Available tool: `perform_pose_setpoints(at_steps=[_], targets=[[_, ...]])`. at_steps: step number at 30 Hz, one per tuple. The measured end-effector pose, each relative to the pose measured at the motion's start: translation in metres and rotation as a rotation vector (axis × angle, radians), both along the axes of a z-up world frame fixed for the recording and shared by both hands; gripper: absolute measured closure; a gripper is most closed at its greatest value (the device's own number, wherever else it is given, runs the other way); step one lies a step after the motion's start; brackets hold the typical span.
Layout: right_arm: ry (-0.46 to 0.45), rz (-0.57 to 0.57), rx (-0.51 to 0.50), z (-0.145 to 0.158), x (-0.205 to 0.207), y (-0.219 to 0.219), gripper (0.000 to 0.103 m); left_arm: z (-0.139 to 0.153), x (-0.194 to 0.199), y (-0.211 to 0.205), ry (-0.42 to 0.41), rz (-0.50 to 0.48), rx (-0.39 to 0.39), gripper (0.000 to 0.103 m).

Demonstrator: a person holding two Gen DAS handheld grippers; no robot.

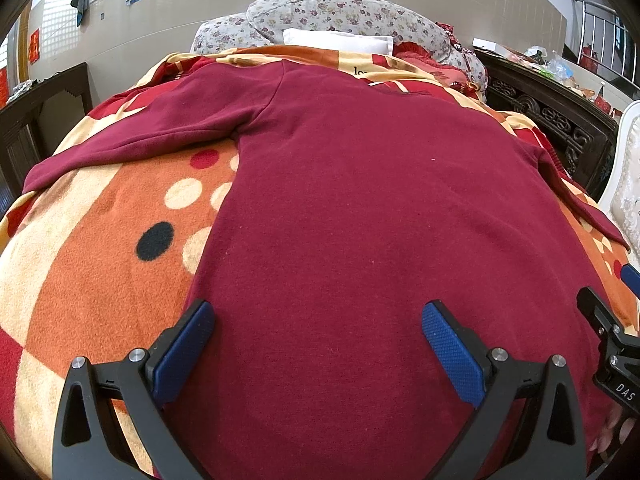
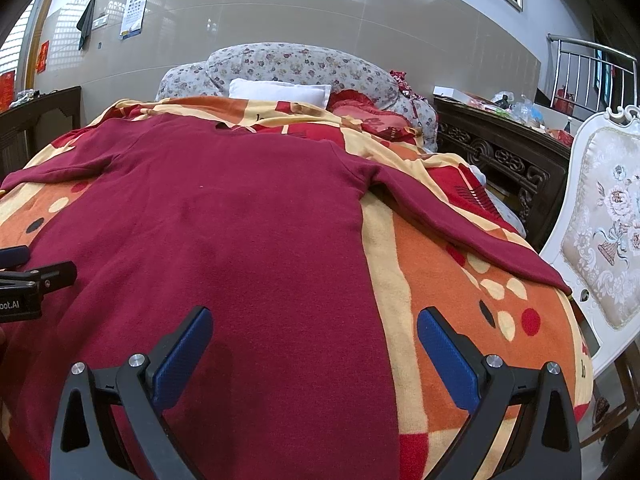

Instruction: Fold small clothes

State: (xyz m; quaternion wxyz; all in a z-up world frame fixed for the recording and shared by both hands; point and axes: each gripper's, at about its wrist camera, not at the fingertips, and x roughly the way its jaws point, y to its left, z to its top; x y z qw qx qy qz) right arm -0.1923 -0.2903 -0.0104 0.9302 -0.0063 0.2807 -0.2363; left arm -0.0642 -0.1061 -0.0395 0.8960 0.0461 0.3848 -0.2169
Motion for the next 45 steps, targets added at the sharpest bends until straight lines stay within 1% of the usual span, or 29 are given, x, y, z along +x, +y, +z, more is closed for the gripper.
perform_pose_setpoints(at_steps=[37,39,41,42,45], targets=[[-0.007,0.005,-0.001,0.001,0.002,0.001,0.000,0.004,0.000,0.000,-0.001,0.007,0.008,0.000],[0.002,0.001,0.006,0.003,0.002,0.000,0.000,0.008,0.000,-0.001,0.002,-0.012,0.008,0.000],[0.016,-0.012,0.024,0.010,0.002,-0.004,0.000,0.016,0.002,0.004,0.024,-0.052,-0.015,0.000],[0.016,-0.015,0.037,0.014,0.001,-0.006,0.000,0.022,0.002,0.012,0.024,-0.052,-0.033,0.000],[-0.013,-0.033,0.076,0.037,-0.011,-0.009,0.000,0.050,0.009,0.050,-0.014,-0.038,-0.108,0.000]])
